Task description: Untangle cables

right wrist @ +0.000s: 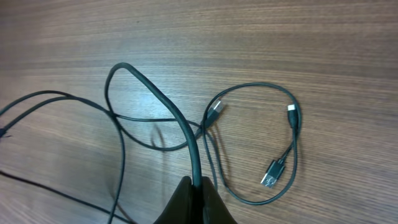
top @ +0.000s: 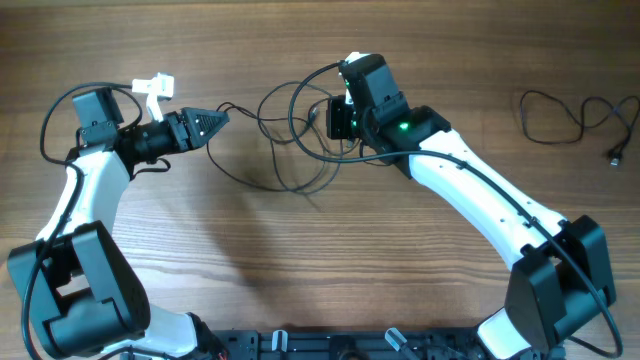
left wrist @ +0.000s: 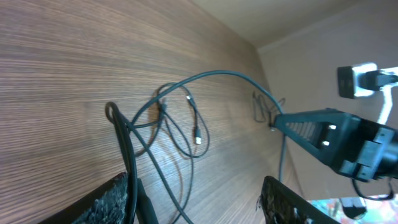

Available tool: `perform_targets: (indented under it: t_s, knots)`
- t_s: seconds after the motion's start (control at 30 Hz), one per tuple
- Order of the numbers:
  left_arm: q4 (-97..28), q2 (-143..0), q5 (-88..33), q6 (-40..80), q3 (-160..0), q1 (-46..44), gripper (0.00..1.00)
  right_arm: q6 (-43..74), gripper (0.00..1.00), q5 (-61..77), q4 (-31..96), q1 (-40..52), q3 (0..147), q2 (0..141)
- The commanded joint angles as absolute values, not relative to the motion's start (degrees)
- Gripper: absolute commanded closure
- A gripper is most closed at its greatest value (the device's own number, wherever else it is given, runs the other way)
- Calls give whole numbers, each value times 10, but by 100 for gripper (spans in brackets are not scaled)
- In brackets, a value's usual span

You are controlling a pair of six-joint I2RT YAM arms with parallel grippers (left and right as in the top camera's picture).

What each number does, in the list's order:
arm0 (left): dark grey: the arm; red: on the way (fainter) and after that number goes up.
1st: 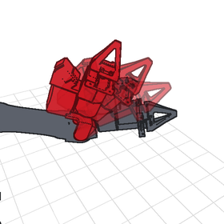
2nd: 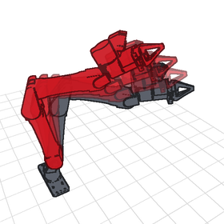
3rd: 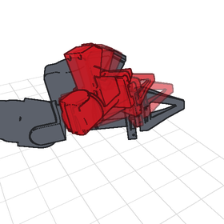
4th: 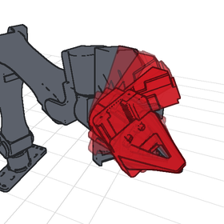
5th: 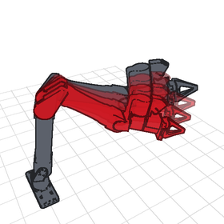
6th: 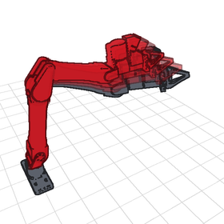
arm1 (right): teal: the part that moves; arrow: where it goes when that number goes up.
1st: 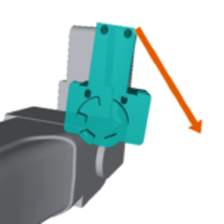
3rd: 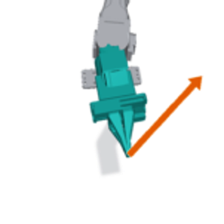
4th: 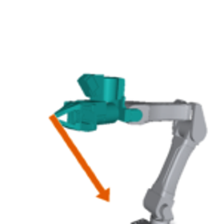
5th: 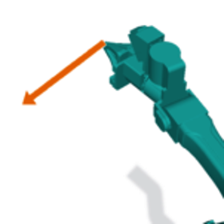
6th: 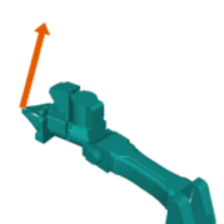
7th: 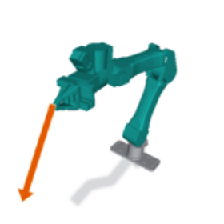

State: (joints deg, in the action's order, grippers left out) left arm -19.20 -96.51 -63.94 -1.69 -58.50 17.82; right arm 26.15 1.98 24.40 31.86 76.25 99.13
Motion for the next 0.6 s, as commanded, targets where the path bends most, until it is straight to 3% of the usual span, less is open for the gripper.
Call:
perform_targets:
  t_s: [0.0, 0.2, 0.33, 0.5, 0.57]
  knots:
    - [-191, -968, -608, -23, -581, 177, 32, 270, 95, 44, 246, 300, 765, 999]
    - [-191, -968, -605, -21, -581, 177, 38, 272, 92, 224, 256, 229, 765, 999]
    - [-190, -968, -605, -21, -581, 177, 47, 271, 91, 326, 266, 188, 765, 999]
    - [-190, -968, -603, -21, -581, 177, 53, 270, 94, 348, 278, 174, 765, 999]
    - [-190, -968, -601, -21, -581, 177, 61, 270, 96, 348, 278, 174, 765, 999]
